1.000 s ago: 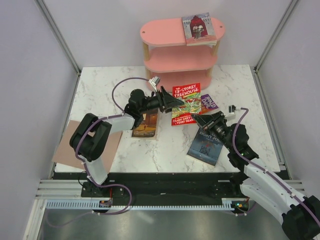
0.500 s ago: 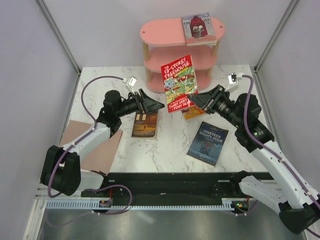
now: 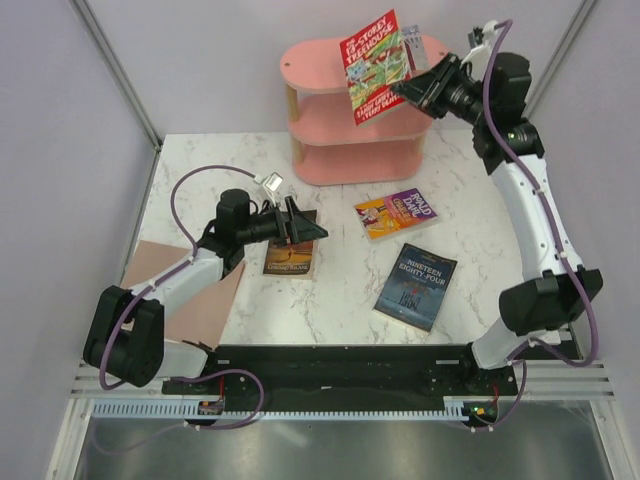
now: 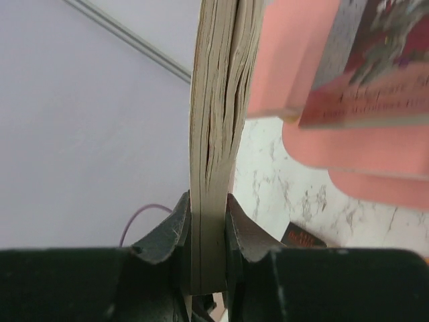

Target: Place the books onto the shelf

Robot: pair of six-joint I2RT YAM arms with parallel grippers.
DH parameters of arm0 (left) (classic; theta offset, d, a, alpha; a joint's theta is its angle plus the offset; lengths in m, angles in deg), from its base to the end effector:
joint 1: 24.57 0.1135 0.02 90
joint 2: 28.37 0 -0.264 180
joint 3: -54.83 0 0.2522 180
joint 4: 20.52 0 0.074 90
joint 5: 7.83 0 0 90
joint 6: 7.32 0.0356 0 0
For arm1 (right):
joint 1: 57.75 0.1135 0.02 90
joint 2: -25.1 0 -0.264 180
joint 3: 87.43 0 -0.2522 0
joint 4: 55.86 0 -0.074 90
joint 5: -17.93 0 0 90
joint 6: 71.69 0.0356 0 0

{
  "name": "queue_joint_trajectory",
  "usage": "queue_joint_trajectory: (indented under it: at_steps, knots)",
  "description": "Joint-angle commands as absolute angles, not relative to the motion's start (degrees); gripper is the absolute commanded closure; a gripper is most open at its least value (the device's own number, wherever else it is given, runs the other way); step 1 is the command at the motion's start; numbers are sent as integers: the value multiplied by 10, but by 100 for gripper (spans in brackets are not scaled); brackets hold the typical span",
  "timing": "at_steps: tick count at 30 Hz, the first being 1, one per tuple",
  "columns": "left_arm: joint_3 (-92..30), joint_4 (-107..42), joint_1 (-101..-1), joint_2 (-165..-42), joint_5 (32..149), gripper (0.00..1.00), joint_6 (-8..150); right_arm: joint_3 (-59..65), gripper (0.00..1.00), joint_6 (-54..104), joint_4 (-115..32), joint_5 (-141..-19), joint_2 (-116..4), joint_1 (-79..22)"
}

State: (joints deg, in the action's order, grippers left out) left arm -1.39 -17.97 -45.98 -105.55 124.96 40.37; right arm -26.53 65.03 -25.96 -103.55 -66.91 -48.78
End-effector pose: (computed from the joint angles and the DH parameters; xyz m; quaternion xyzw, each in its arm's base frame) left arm 0.2630 -0.1291 0.2491 0.0728 0.7814 -0.5388 0.3063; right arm 0.3507 0.0742 0.4871 0.0485 0.7201 0.4837 0.4951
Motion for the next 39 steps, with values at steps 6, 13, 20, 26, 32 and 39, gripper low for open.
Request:
queue_joint_trajectory:
  at_steps: [6, 13, 20, 26, 32, 39]
  knots:
    - [-2, -180, -461, -1069, 1275, 6, 434, -518, 100, 738, -308, -1150, -839, -549]
    - [2, -179, -460, -1071, 1280, 6, 432, -529, 100, 784, -359, -1156, -894, -574]
    - [12, -178, -460, -1069, 1283, 6, 433, -540, 100, 828, -409, -1157, -933, -597]
    - [14, -178, -461, -1069, 1283, 6, 431, -559, 99, 857, -433, -1172, -962, -614]
    - [14, -178, -461, -1073, 1285, 6, 431, -561, 94, 872, -439, -1196, -981, -619]
    - [14, -178, -460, -1075, 1285, 6, 429, -577, 95, 884, -441, -1208, -994, -620]
